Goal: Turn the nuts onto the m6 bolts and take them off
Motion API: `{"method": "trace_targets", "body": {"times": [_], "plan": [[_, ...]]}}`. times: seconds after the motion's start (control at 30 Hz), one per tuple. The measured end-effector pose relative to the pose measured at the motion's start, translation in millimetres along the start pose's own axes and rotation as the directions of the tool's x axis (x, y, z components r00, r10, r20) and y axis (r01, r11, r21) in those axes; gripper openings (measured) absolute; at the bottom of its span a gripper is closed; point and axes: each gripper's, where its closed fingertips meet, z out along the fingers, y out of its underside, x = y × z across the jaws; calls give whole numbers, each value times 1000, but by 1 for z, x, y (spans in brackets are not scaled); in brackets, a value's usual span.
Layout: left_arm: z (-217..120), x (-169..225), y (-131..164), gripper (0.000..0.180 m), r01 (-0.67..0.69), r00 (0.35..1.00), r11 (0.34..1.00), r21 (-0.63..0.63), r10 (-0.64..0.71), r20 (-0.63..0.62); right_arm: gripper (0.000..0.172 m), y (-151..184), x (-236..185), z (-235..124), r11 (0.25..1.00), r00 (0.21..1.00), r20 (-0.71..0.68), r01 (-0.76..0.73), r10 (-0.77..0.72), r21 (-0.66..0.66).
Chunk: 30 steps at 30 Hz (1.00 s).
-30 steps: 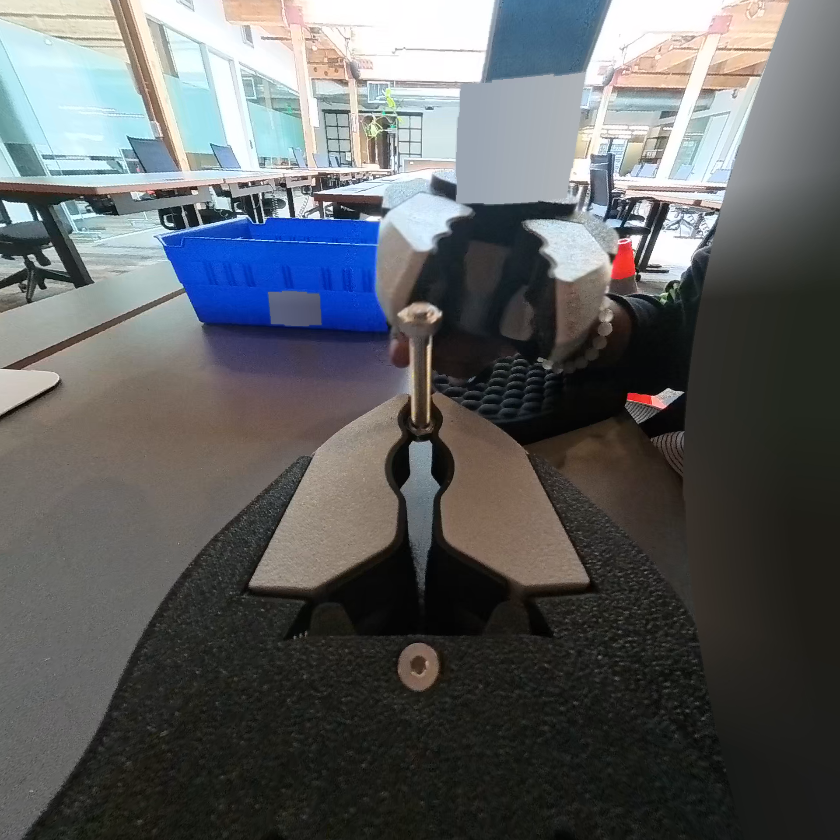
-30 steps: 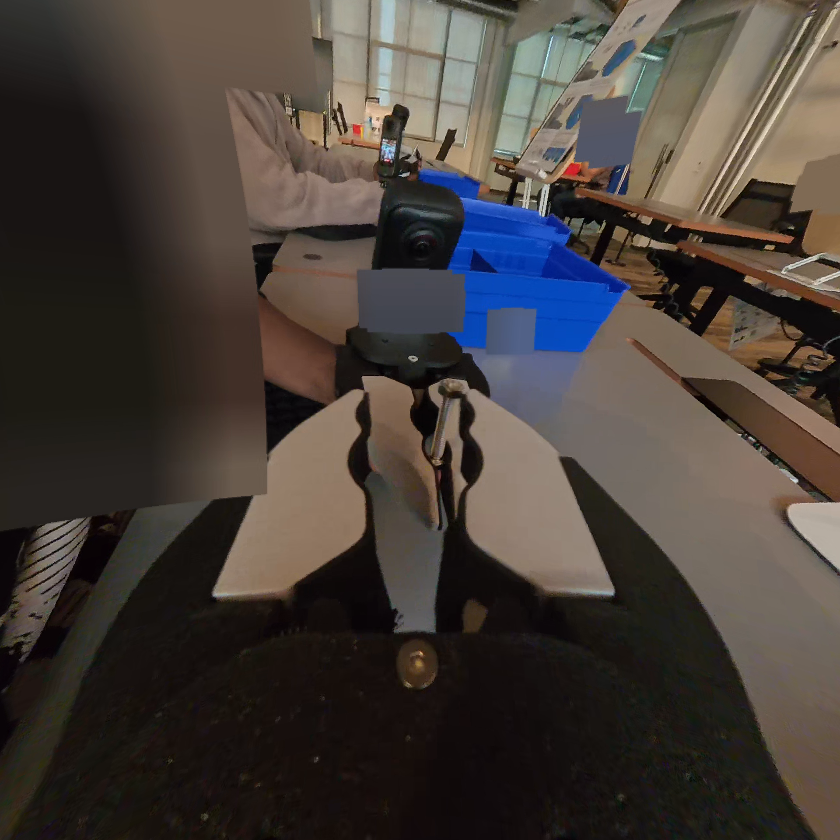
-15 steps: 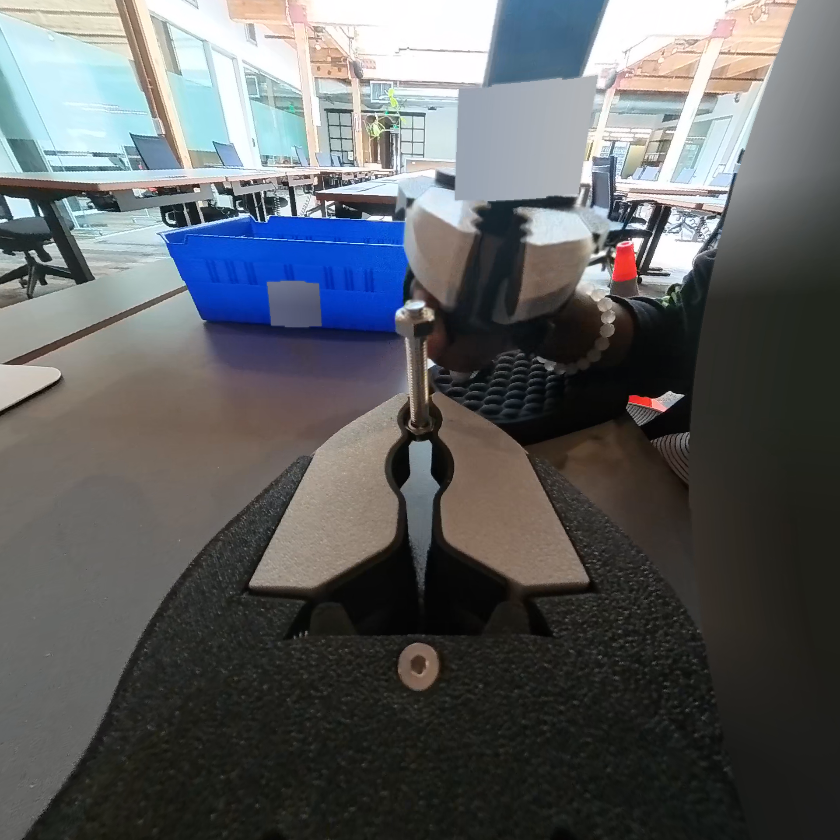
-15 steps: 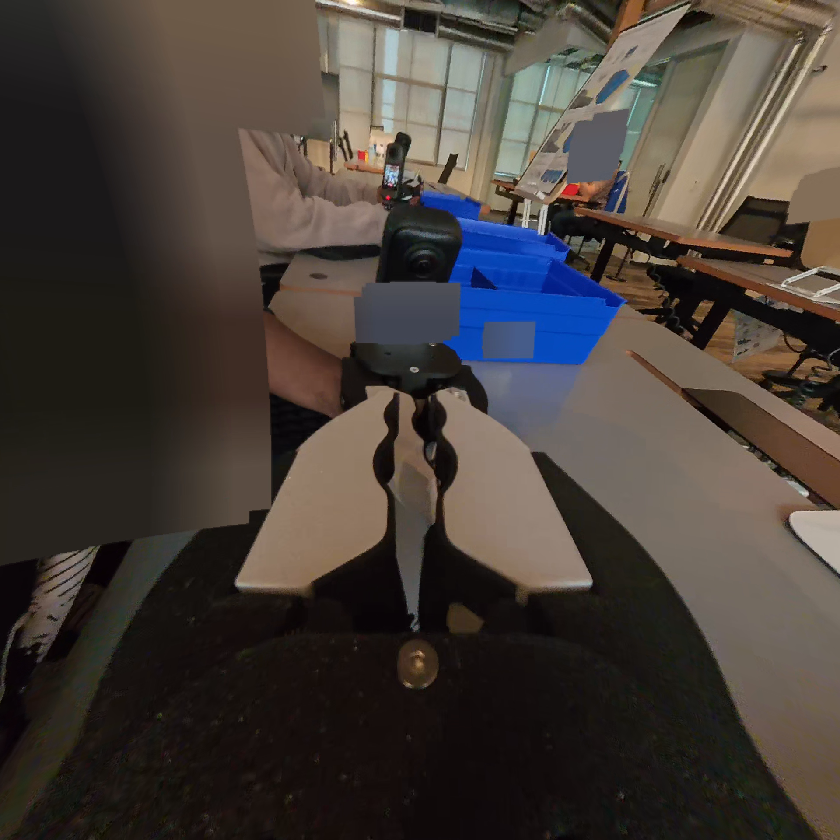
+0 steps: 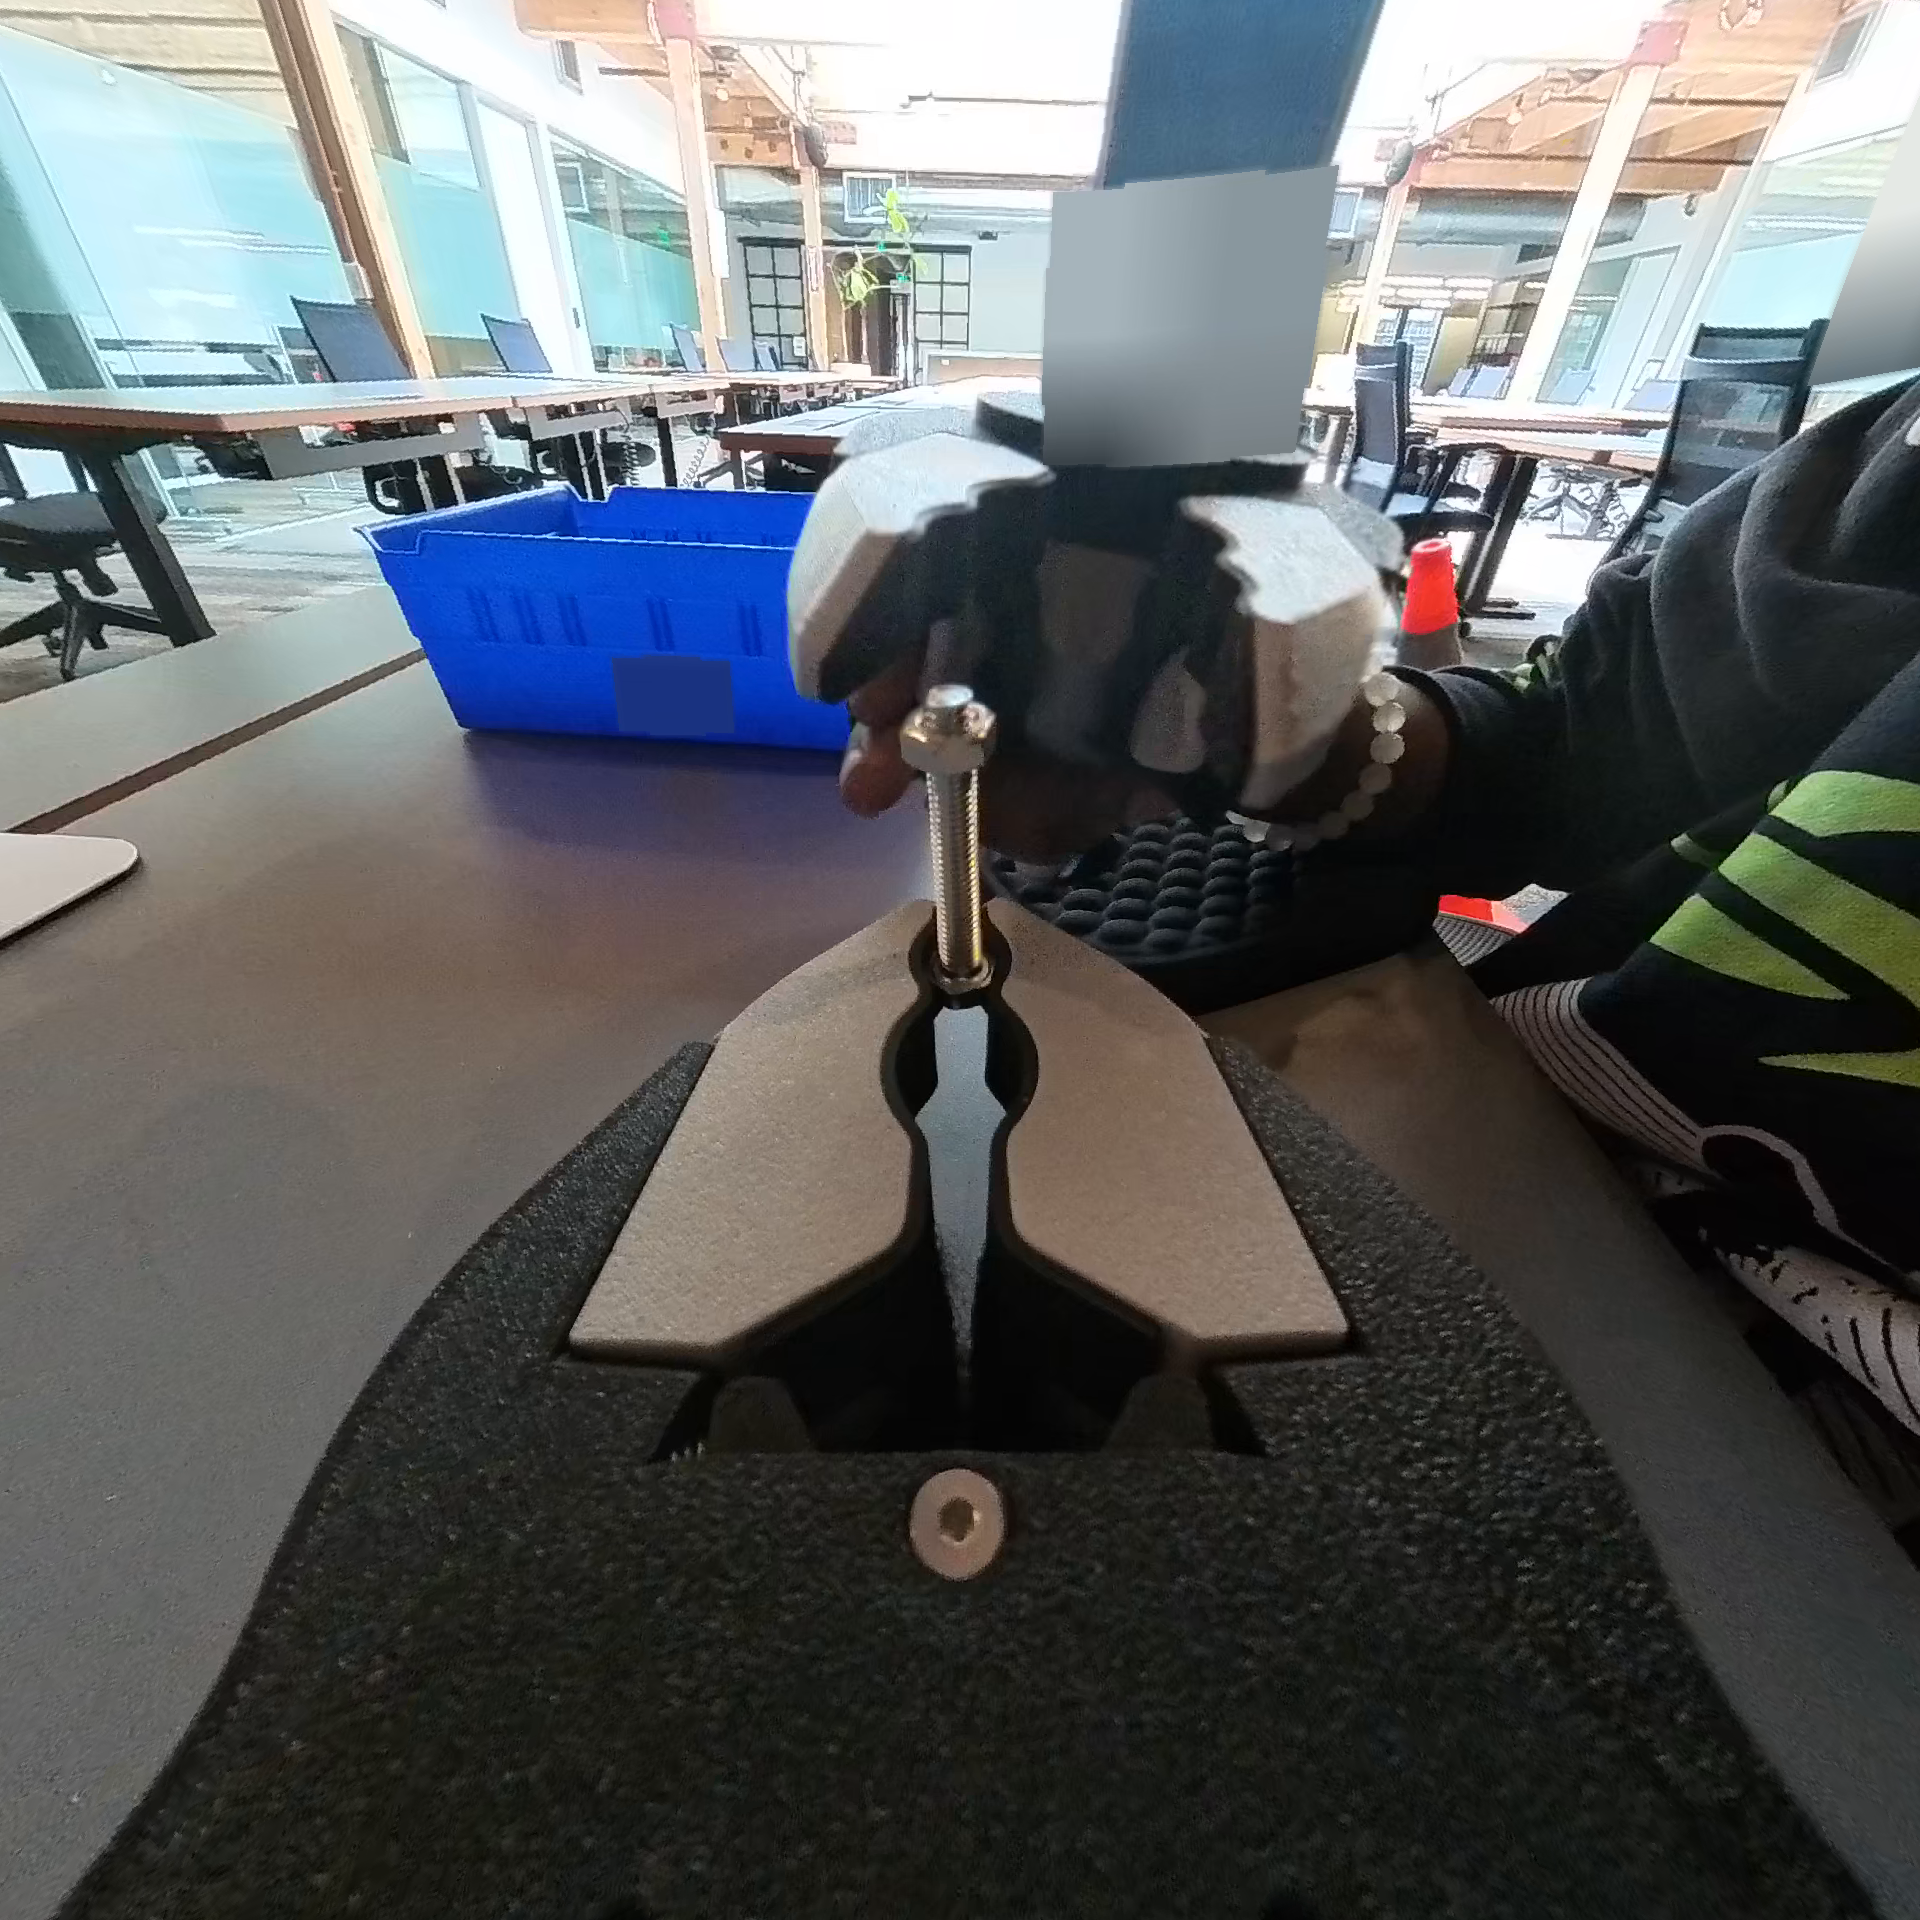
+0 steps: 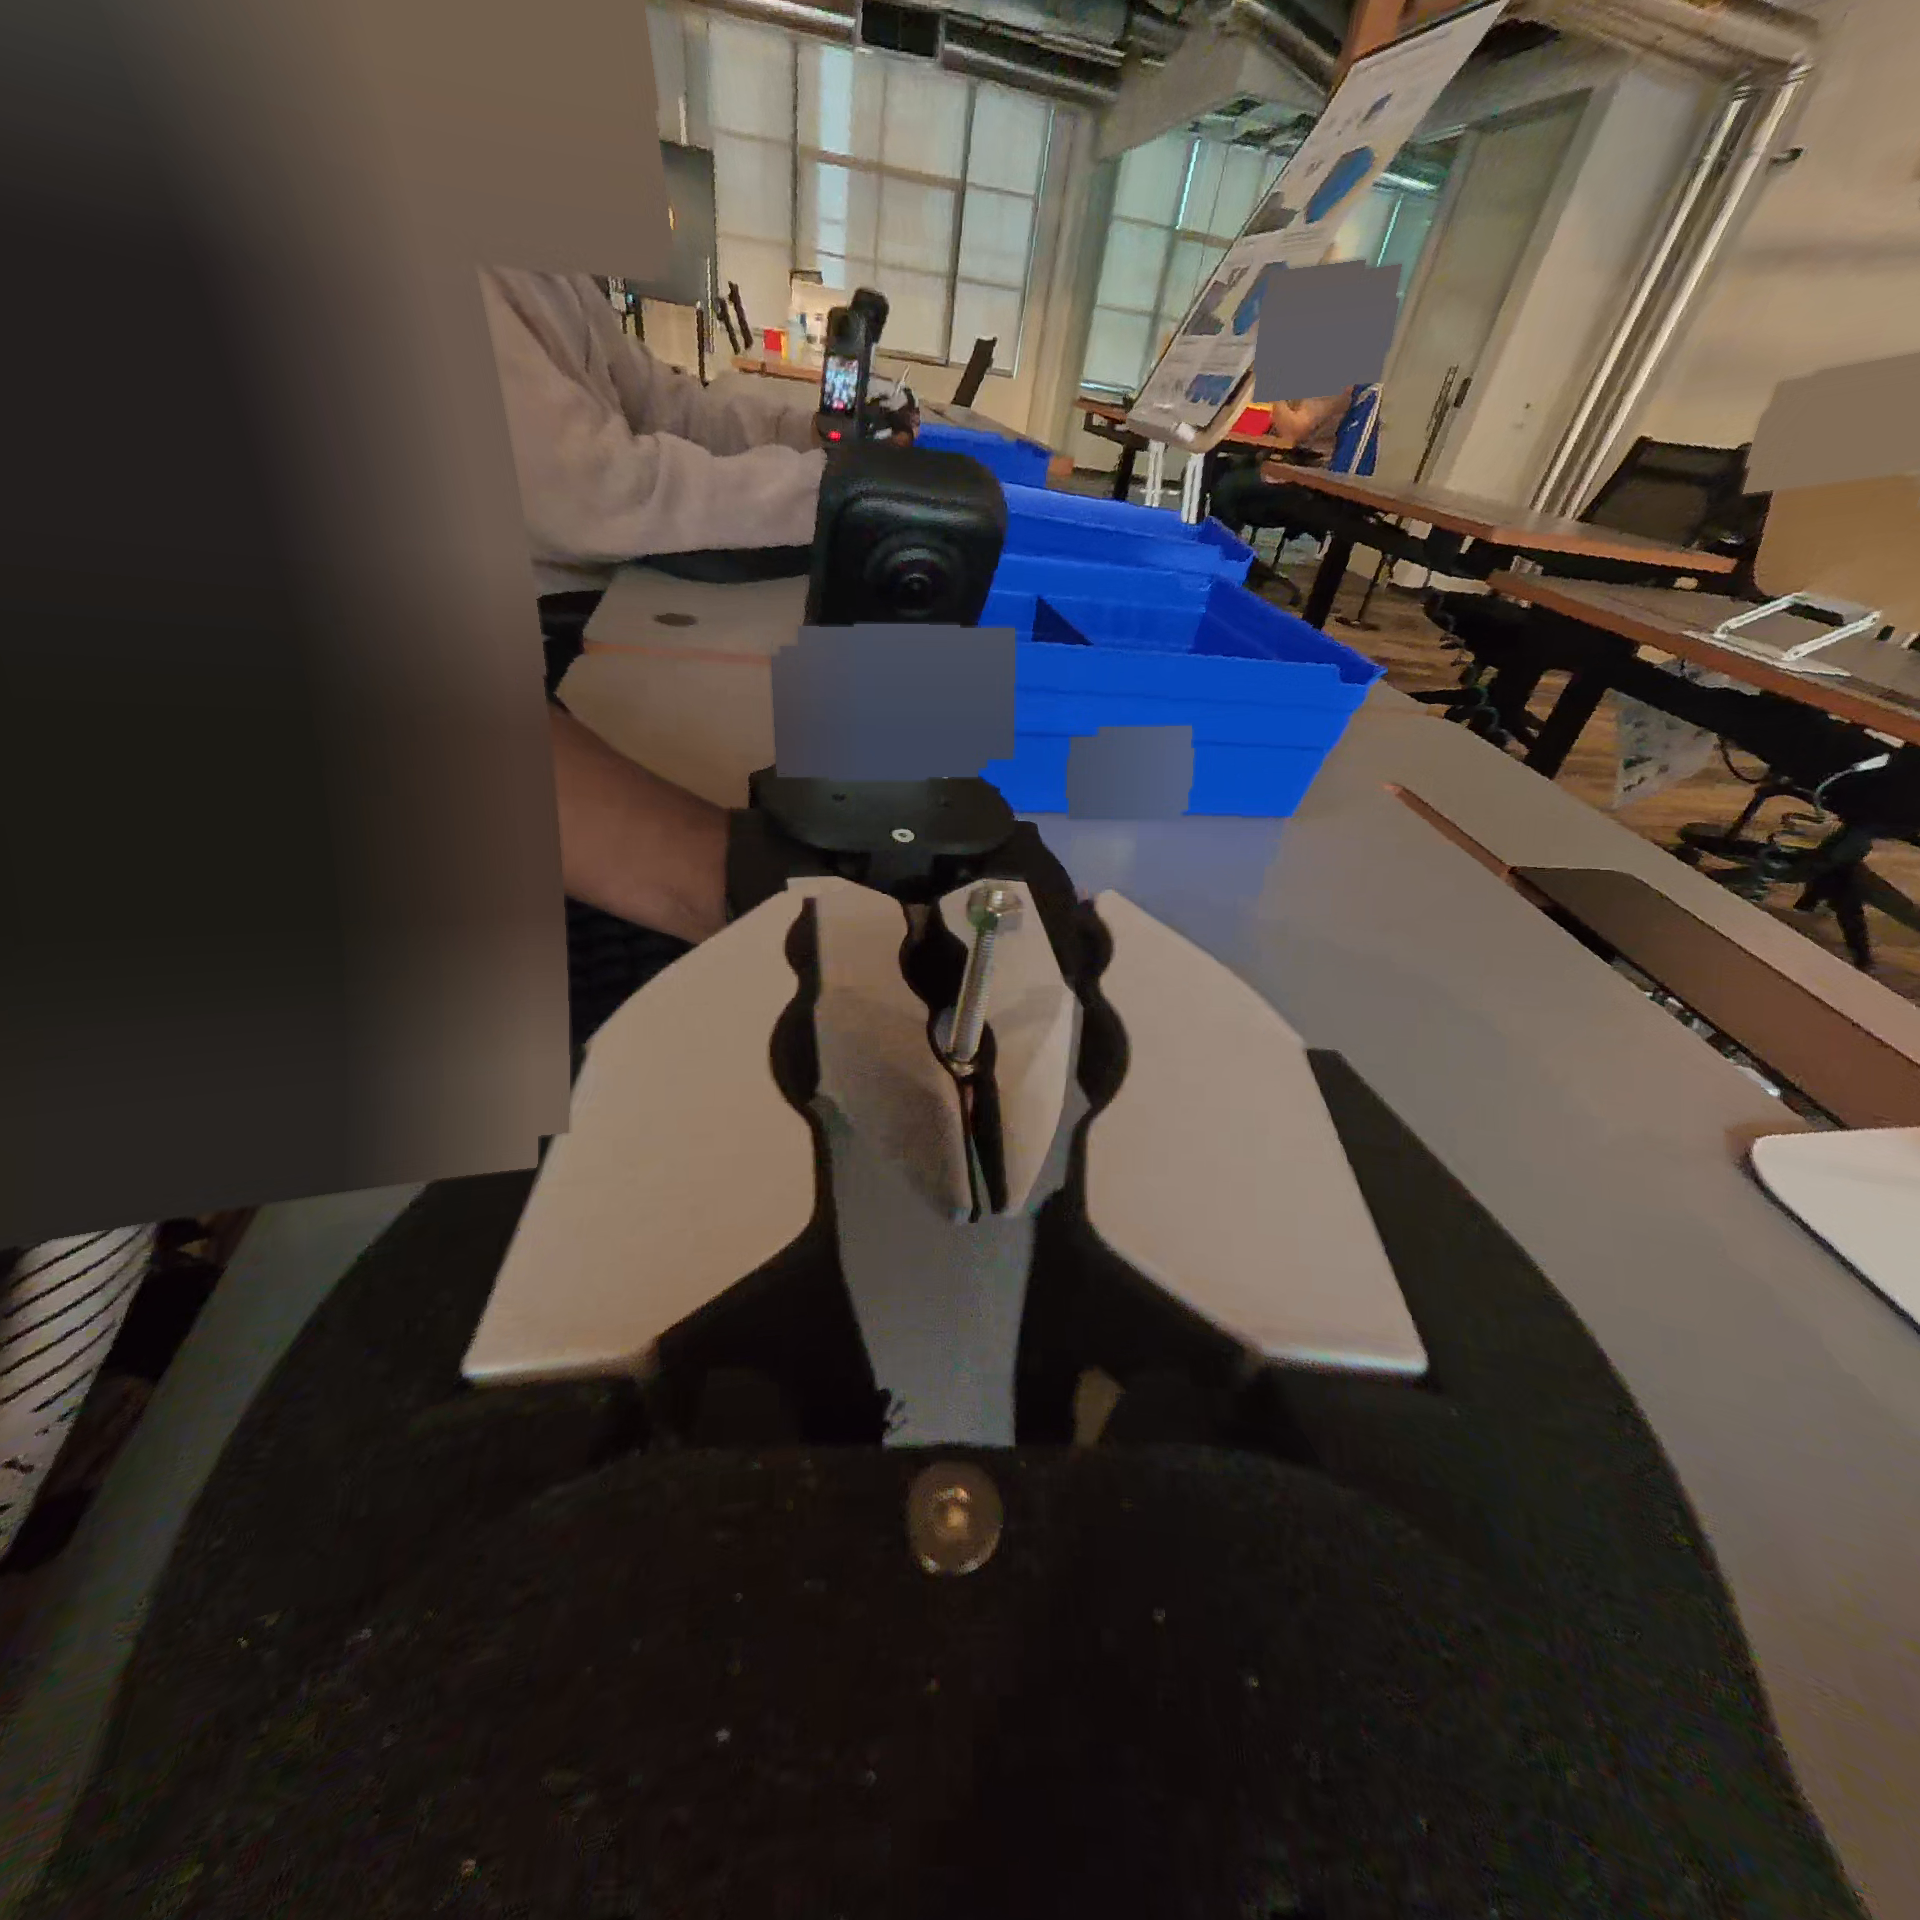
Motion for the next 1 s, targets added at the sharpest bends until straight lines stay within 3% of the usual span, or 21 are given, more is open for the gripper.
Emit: {"method": "trace_targets", "body": {"times": [0.07, 0.13, 0.17, 0.27, 0.33, 0.4, 0.43, 0.5, 0.53, 0.6, 0.7, 0.77, 0.8, 0.9, 1.0], "plan": [[0, 0, 0, 4, 1, 1000, 1000, 0, -1, 1, 43, 2, -6, 2, 1000, 1000, 24, 19, -19, -23], [0, -1, 0, 4, 3, 1000, 1000, 2, -3, 5, 16, 0, -8, -1, 999, 999, 36, 32, -31, -22], [0, -1, 0, 4, 5, 1000, 1000, 3, -5, 7, 12, -3, -9, -4, 1000, 999, 52, 15, -15, -4], [0, -1, 0, 4, 5, 1000, 1000, 2, -5, 5, 17, -7, -2, -6, 999, 999, 30, -24, 23, 32], [0, 0, 0, 4, 0, 1000, 1000, -1, 0, 4, 42, -4, 0, -3, 1000, 1000, 7, -8, 8, 21], [0, 0, 0, 4, 0, 1000, 1000, -1, 0, 4, 53, 2, -8, 2, 1000, 999, 43, 4, -4, -13], [0, -1, 0, 4, 1, 1000, 1000, 0, -1, 5, 49, 4, -10, 3, 999, 999, 52, 15, -13, -30], [0, -1, 0, 4, 0, 1000, 1000, 0, 0, 7, 19, 1, -11, -1, 999, 998, 54, 40, -38, -27], [0, -1, 0, 4, 1, 1000, 1000, 0, -1, 8, 13, -2, -12, -3, 1000, 998, 62, 21, -21, -4], [0, -1, 0, 4, 5, 1000, 1000, 1, -5, 8, 13, -7, -7, -6, 999, 998, 54, -23, 21, 27], [0, 0, 0, 4, -1, 1000, 1000, -2, 1, 6, 43, -5, 2, -4, 999, 1000, -6, -3, 3, 34], [0, 0, 0, 4, -2, 1000, 1000, -2, 2, 6, 52, -1, -3, 0, 1000, 1000, 8, 14, -14, 8], [0, -1, 0, 4, 0, 1000, 1000, -1, 0, 7, 50, 1, -5, 1, 1000, 1000, 18, 20, -20, -6], [-1, -2, 0, 4, 4, 1000, 1000, 1, -4, 12, 14, -4, -8, -4, 1000, 999, 47, 12, -13, 9], [0, -1, 0, 4, 1, 1000, 1000, -1, -1, 11, 18, -8, -2, -7, 999, 999, 27, -29, 28, 39]]}}
